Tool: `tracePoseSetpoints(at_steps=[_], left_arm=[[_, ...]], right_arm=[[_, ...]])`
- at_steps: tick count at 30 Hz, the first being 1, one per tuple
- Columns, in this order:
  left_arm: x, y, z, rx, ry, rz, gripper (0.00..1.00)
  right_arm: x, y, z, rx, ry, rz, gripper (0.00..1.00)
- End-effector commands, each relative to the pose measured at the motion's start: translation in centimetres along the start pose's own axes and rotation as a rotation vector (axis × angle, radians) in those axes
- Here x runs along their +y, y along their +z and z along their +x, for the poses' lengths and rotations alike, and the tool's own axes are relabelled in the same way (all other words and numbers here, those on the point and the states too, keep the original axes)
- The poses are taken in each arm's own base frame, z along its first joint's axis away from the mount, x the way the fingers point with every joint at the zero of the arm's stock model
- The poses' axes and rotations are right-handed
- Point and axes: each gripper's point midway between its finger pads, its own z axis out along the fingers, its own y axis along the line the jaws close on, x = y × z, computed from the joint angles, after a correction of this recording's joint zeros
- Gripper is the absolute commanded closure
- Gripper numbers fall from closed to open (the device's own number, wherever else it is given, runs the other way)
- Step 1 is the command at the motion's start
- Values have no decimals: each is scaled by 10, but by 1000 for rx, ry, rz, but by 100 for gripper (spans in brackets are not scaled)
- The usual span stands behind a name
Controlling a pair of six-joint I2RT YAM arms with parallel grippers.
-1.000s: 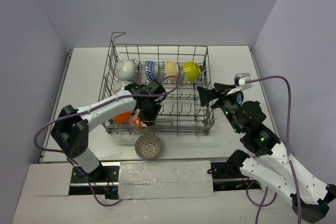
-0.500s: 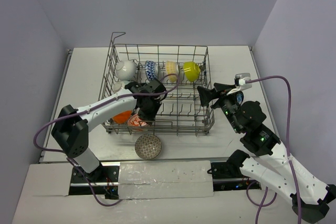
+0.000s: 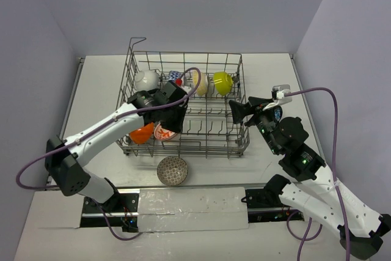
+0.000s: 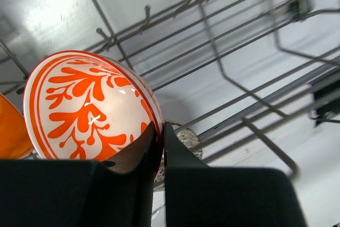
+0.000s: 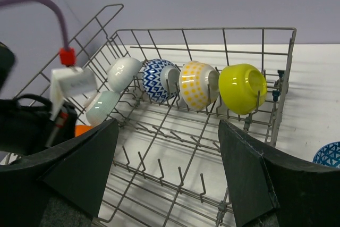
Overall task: Load the bowls into the dish rack
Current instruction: Insert the bowl into the dish rack.
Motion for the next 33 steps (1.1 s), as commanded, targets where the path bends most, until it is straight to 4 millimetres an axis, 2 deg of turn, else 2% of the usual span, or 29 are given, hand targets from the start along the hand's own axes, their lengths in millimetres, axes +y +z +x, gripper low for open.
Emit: tracePoseSetpoints(at_steps=[1,3,6,7,8,10,11,14,16,18,19,23,33], left_arm=[[-23,-46,-44,-232,-17,112,100],[-26,-60,-53,-305,-29,147,100],[-25,-70,-68,-419,-53,205,100],[-25,-81,-71,-468,-63,237,100],[-15,-79,-77,-497,-95,246,100],[-6,-77,-74,-508,-123,264,100],[1,-80,-81,-544,-143,266,100],[5,-85,-88,-612,-170,324,100],[4,-80,-85,-627,-180,374,100],[2,-91,-98,-708,-193,453,100],[4,-83,-94,-699,-209,470,100],[6,-81,-102,-740,-255,563,100],[11,-82,-116,-792,-250,635,100]], right_arm=[[-2,2,-6,-29,-1,11,17],[-2,3,-4,-22,-4,13,17],[-3,5,-2,-14,-9,17,17],[-3,5,-2,-13,-9,17,17],[-3,5,-2,-15,-10,18,17],[-3,5,-2,-15,-10,18,17],[-3,5,-2,-13,-11,19,17],[-2,5,-1,-12,-9,14,17],[-3,6,-1,-12,-11,19,17],[-3,6,-1,-13,-10,21,17],[-3,6,-2,-13,-11,21,17],[-4,8,0,-7,-16,28,17],[-7,15,7,17,-33,51,17]])
